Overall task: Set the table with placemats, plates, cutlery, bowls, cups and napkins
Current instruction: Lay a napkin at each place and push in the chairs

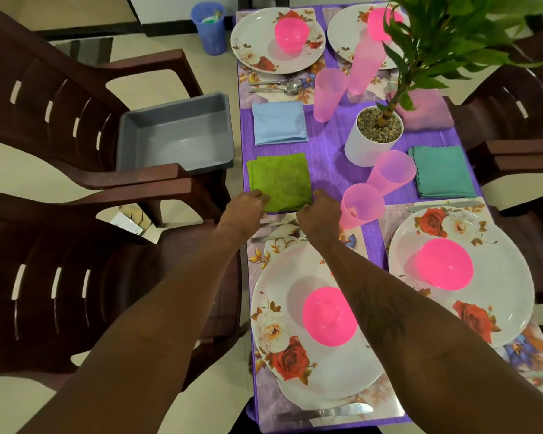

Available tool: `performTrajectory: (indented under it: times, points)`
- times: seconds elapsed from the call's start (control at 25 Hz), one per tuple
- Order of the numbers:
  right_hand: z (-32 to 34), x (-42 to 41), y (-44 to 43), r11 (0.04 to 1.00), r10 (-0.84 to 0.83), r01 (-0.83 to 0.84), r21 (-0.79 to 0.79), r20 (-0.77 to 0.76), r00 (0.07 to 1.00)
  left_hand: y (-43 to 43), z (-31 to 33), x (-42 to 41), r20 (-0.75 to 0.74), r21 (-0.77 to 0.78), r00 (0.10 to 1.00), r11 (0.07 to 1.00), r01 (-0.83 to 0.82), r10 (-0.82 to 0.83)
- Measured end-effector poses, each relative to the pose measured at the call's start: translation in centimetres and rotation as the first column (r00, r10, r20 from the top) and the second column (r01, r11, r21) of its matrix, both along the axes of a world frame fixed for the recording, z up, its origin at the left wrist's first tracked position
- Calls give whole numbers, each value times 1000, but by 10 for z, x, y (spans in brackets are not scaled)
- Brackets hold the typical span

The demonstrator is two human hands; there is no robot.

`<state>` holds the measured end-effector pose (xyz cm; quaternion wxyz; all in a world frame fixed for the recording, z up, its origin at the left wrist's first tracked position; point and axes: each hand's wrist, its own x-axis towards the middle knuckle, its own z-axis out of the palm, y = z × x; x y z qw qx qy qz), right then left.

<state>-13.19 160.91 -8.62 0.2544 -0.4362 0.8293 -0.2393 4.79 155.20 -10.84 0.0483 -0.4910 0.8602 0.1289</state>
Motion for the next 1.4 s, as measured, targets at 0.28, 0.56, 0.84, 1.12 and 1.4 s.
performTrajectory:
  times: [0.28,0.56,0.84,1.12,1.4]
  points:
    - [3,4,12,995,66,-68,-73,-30,997,2,7,-8,218,-64,971,991,116,-99]
    - [11,-4,25,991,116,-116,-72,-9,993,12,14,-9,162,-108,986,992,58,-40]
    - [28,16,61,952,290,-296,-76,-90,953,53,36,-5,9,-73,1000,997,-24,25]
    - [50,39,129,941,316,-328,-82,-135,939,109,67,22,-37,4,996,997,-77,77]
    - [81,55,188,904,389,-420,-79,-258,885,173,108,40,-59,-8,997,999,-44,43]
